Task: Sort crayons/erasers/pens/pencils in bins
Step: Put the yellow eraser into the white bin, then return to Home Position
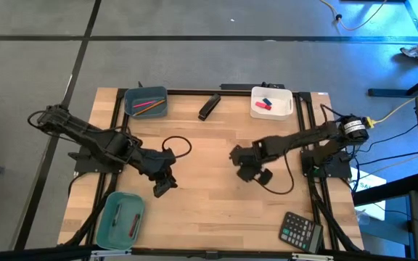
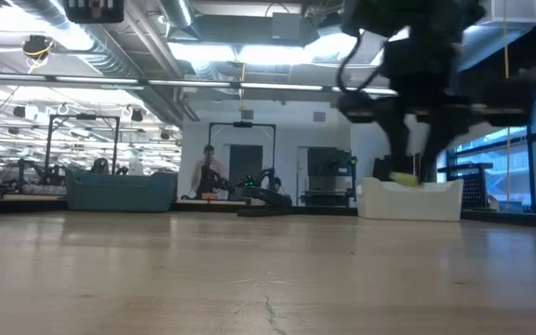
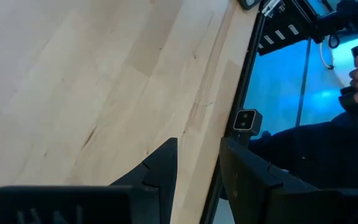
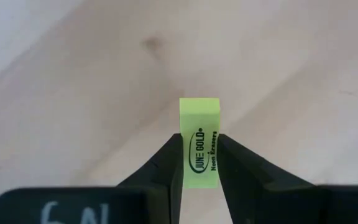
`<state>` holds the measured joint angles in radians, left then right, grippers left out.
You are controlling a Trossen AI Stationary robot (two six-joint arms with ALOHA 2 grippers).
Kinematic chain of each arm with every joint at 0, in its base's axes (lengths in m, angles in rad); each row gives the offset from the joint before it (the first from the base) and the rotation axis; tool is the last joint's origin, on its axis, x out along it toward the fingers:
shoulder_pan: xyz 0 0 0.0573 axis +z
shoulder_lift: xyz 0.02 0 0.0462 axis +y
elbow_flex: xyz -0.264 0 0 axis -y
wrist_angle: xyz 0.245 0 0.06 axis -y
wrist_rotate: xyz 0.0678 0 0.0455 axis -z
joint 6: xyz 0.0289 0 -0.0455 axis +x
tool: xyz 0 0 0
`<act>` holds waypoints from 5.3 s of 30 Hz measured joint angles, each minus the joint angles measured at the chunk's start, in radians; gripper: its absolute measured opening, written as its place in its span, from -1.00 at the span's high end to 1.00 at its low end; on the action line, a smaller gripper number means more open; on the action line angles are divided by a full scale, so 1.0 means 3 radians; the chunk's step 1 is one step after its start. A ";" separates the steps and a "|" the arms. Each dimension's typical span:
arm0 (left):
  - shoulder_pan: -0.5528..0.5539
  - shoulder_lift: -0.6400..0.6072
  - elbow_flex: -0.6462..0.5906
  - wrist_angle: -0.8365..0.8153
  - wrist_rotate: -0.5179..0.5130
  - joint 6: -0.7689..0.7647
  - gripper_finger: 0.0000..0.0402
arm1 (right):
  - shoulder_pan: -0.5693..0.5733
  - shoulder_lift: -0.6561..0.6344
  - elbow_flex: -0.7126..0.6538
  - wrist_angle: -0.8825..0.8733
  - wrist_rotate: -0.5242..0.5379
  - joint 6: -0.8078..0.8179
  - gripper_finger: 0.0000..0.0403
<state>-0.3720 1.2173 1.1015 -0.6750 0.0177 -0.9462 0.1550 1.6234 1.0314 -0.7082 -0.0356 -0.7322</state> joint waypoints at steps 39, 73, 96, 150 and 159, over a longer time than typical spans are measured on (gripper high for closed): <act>0.1162 -0.1296 -0.0003 -0.0744 -0.0038 0.1976 0.44 | -0.1475 -0.0013 0.1076 -0.0365 0.0503 0.0793 0.53; 0.2996 -0.1053 0.0001 -0.0162 0.0609 0.3344 0.45 | -0.3211 -0.0088 0.0706 -0.0276 0.0367 0.0751 0.53; 0.3398 -0.0766 0.0001 -0.0127 0.0974 0.3573 0.45 | -0.3353 -0.0086 0.0463 -0.0002 0.0373 0.0769 0.53; 0.2785 -0.1447 -0.0182 0.0454 0.0591 0.2936 0.74 | -0.2566 -0.0938 0.0622 0.0623 -0.0500 0.2163 0.40; 0.2080 -0.1448 -0.0862 0.1925 0.0546 0.2837 0.98 | -0.1348 -0.0940 0.0622 0.1585 -0.0599 0.2425 0.94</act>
<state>0.2520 0.7830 0.8429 -0.0976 0.1814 -0.0952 -0.2494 1.3415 1.2179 -0.2326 -0.2153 -0.0049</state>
